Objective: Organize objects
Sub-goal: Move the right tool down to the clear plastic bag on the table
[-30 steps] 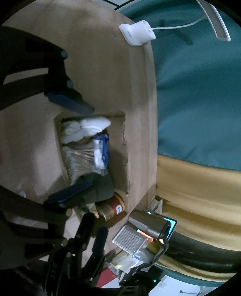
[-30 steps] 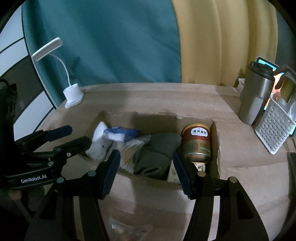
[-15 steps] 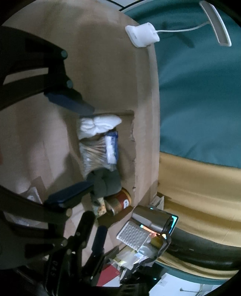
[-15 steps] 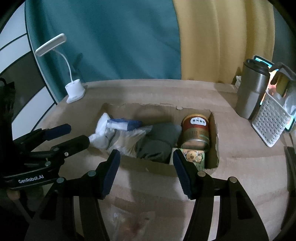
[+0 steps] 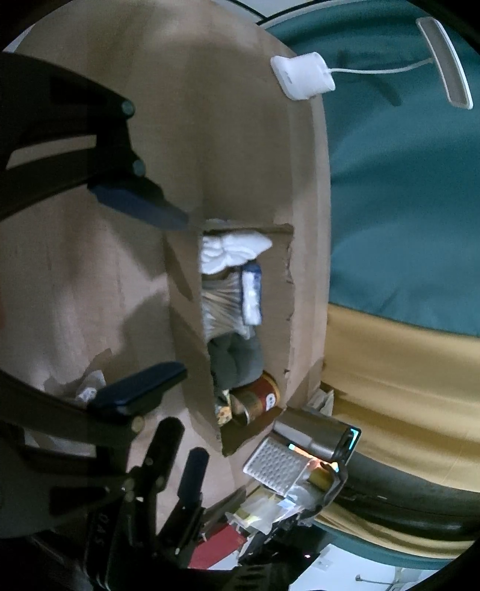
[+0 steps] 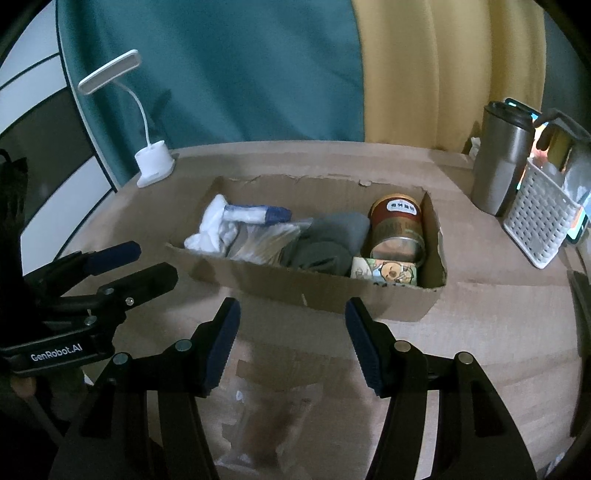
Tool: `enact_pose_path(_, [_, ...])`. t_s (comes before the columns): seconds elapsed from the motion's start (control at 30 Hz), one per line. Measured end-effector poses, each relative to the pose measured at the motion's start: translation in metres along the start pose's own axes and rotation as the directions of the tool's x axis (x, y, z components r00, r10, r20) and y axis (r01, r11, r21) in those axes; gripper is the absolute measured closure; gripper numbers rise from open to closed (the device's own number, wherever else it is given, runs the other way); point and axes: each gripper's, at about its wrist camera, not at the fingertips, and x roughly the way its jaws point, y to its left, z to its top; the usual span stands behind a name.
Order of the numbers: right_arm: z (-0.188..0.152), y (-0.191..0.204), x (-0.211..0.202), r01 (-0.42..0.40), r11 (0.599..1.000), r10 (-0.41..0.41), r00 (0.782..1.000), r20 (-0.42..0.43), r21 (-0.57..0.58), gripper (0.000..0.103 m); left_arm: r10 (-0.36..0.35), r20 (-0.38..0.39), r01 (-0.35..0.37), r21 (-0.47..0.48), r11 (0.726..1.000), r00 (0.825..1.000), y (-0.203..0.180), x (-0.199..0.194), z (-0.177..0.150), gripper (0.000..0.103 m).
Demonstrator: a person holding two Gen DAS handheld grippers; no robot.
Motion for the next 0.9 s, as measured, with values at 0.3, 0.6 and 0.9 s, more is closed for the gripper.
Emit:
enact_pose_path(0.3, [-0.019,0.002,-0.001,0.002,1.0,-0.002,1.0,-0.022,0.002,0.041,0.002,-0.019,-0.002,-0.011,1.0,1.0,0.002,-0.003,-0.02,0.027])
enact_pose_path(0.6, [-0.035,0.001,-0.001,0.005,1.0,-0.004,0.999,-0.037,0.01,0.041,0.004,-0.039,-0.006,-0.026,1.0,0.999,0.007,-0.005,-0.035,0.027])
enact_pose_path(0.9, [-0.046,0.003,-0.001,0.003,1.0,-0.002,0.999,-0.05,0.013,0.041,-0.003,-0.049,0.002,-0.024,1.0,0.999,0.006,-0.004,-0.044,0.027])
